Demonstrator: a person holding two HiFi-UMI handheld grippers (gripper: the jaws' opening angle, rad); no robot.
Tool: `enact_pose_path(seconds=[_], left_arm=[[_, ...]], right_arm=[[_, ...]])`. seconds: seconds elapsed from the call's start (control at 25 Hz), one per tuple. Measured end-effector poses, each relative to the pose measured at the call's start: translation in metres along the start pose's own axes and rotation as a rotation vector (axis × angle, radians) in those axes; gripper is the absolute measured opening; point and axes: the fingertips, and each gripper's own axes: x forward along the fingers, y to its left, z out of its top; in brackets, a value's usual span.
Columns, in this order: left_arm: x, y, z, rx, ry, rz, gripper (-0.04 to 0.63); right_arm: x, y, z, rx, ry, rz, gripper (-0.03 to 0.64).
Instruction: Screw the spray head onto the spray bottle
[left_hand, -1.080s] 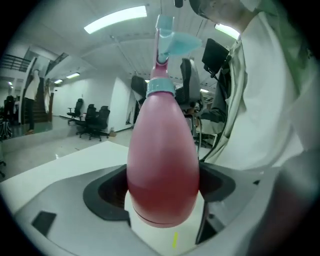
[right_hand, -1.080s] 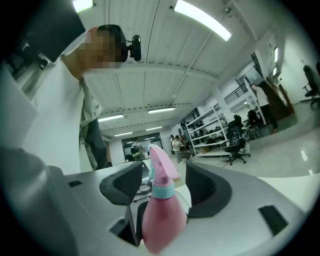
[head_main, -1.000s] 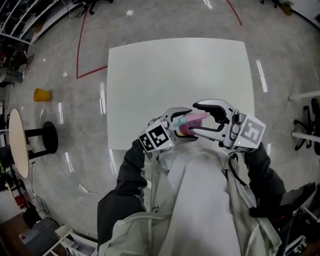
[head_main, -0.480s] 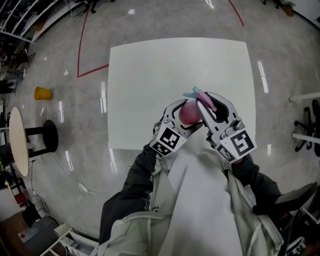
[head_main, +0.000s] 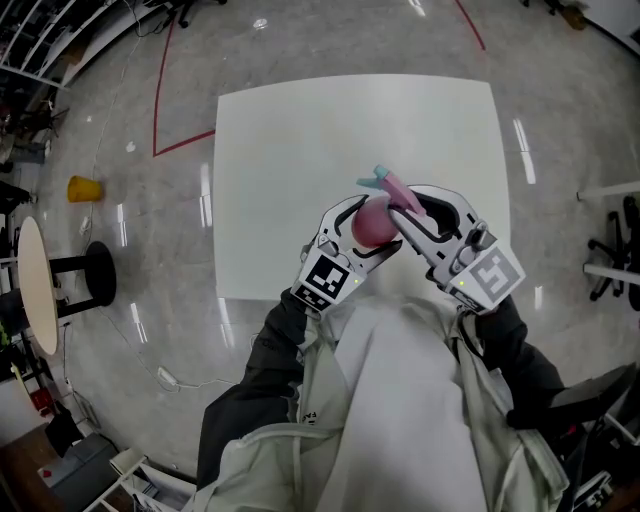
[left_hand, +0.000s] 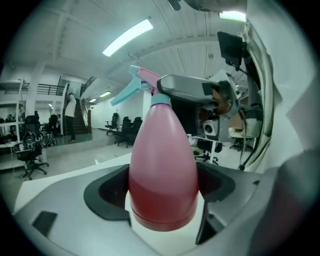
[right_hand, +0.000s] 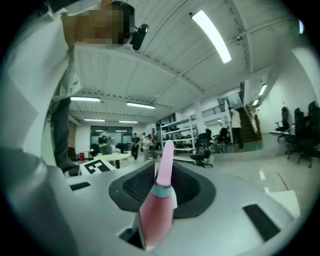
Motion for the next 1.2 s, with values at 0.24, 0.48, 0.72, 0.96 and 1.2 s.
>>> enact_pose_path(seconds=[0.24,0.48,0.72,0.96,1.2], left_arm=[[0.014,0.013,-0.012,-0.013,0.070,0.205,0.416],[-0.014,-0.003,0.031,-0.075,-0.169,-0.038,0.416],[-0.035,-0.027,0.039,-0.017,-0.155,-0.332,0.416],[-0.051,-0.068,0.040,-0.068,-0.142,-0.615,0.416],[-0.047,-0.063,0.044,-0.103,-0.169,-0.570,0.416]], right_arm=[[0.005,-0.010,-0.009,0.042,0.027,-0.340,0.094],[-0.001,0.030,0.018,0.043,-0.066,0.036,0.167],[-0.010,0.027,0.009,0.019,0.021,0.255,0.323],[-0.004,0.054,0.019,0.061,0.024,0.498,0.368],[-0.001,0.054,0.039,0.112,-0.086,0.480,0.357]])
